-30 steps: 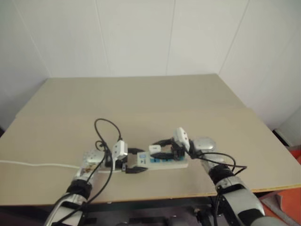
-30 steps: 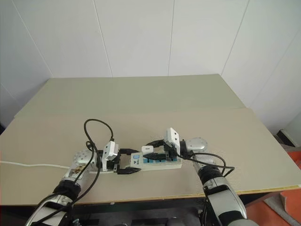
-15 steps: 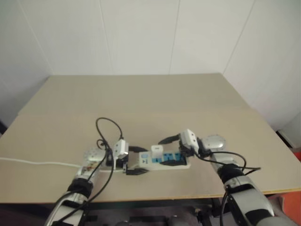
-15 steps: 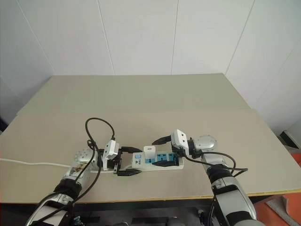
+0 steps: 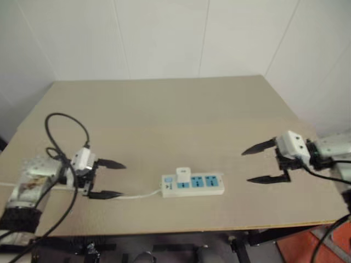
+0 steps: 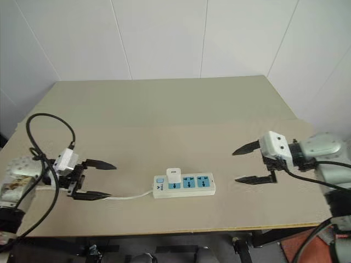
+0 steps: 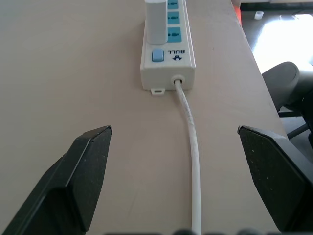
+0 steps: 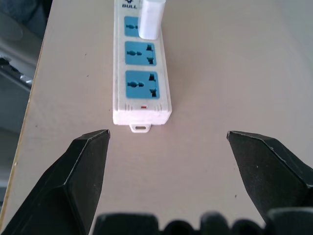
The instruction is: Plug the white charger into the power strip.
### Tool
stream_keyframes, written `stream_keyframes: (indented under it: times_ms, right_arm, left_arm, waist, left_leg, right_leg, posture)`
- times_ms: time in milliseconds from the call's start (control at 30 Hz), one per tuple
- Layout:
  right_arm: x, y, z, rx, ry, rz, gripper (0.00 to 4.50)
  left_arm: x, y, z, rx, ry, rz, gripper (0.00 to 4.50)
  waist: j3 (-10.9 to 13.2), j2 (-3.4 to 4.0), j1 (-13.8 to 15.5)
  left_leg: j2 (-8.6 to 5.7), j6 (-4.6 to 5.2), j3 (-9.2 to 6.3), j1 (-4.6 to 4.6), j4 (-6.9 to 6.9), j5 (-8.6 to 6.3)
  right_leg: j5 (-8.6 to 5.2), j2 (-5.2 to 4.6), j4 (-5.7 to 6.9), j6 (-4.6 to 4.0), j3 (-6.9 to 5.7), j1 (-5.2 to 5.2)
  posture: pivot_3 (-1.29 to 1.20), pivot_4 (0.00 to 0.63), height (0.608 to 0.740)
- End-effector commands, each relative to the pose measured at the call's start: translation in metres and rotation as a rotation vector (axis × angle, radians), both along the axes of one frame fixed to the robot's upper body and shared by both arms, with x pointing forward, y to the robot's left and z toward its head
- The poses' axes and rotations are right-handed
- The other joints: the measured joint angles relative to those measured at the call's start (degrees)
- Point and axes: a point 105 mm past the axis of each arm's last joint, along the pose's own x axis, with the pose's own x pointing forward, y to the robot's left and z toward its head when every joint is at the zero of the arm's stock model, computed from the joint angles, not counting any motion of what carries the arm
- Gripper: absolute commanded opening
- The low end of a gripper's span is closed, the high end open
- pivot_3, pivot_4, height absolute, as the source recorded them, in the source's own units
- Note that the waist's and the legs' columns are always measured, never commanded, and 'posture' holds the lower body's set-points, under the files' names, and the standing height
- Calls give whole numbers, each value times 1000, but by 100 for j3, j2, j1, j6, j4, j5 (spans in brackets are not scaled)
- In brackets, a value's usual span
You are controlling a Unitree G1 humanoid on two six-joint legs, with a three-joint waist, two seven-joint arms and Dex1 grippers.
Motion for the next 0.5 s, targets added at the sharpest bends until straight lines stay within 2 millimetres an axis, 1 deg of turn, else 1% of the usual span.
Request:
stream_keyframes:
  times_ms: [33,133,267,500]
  right_arm:
    - [-17,-8,7,-31,22,31,4500]
    - [-20,-16,3,-56,16,6,4500]
    - [-23,-18,2,-46,22,-15,4500]
    - [-31,-28,-1,-56,29,-83,4500]
  left_arm:
    - [-2,6,13,-25,-47,7,4488]
    - [-4,3,11,-32,-50,-5,4488]
    - [-4,-5,7,-41,-47,-27,4488]
    - [3,-10,5,-55,-23,-27,4488]
  waist:
    - [4,-3,11]
    - [6,-3,10]
    - [9,-2,2]
    - [9,-3,12]
  left_leg:
    - [1,0,0,-1,2,0]
    - [1,0,0,-11,3,0]
    - [1,0,2,-14,4,0]
    - [1,0,0,-13,15,0]
  right_leg:
    - [0,1,0,1,0,0]
    - [-1,1,3,1,0,-7]
    - [1,1,4,1,1,-9]
    - [1,2,9,1,-1,-6]
  posture:
    - [0,150,740]
    - [0,150,740]
    - [0,150,740]
    - [0,150,740]
